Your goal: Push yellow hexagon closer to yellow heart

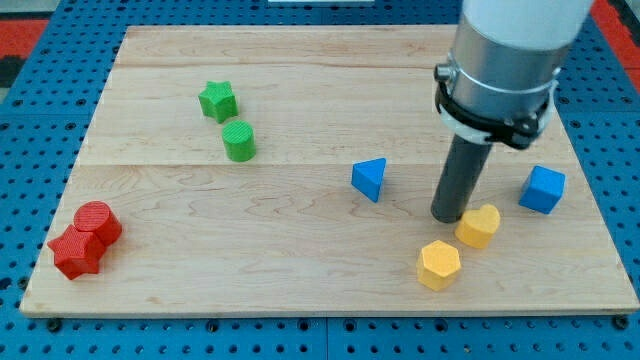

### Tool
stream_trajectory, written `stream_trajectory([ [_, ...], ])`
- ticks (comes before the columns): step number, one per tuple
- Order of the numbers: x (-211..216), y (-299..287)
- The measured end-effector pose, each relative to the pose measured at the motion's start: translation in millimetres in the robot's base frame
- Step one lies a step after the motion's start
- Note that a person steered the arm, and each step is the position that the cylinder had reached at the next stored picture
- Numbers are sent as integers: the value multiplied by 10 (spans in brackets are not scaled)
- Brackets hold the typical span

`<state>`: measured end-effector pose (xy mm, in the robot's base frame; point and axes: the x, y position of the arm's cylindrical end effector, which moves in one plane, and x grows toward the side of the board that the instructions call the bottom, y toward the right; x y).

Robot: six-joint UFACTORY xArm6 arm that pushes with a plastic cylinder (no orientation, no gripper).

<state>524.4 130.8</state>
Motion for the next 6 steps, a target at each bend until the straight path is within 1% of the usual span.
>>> stream_trajectory([
  [1, 49, -171],
  [2, 62, -688],
  [3, 551, -787],
  [4, 935, -514],
  [5, 500, -452],
  [6, 608, -156],
])
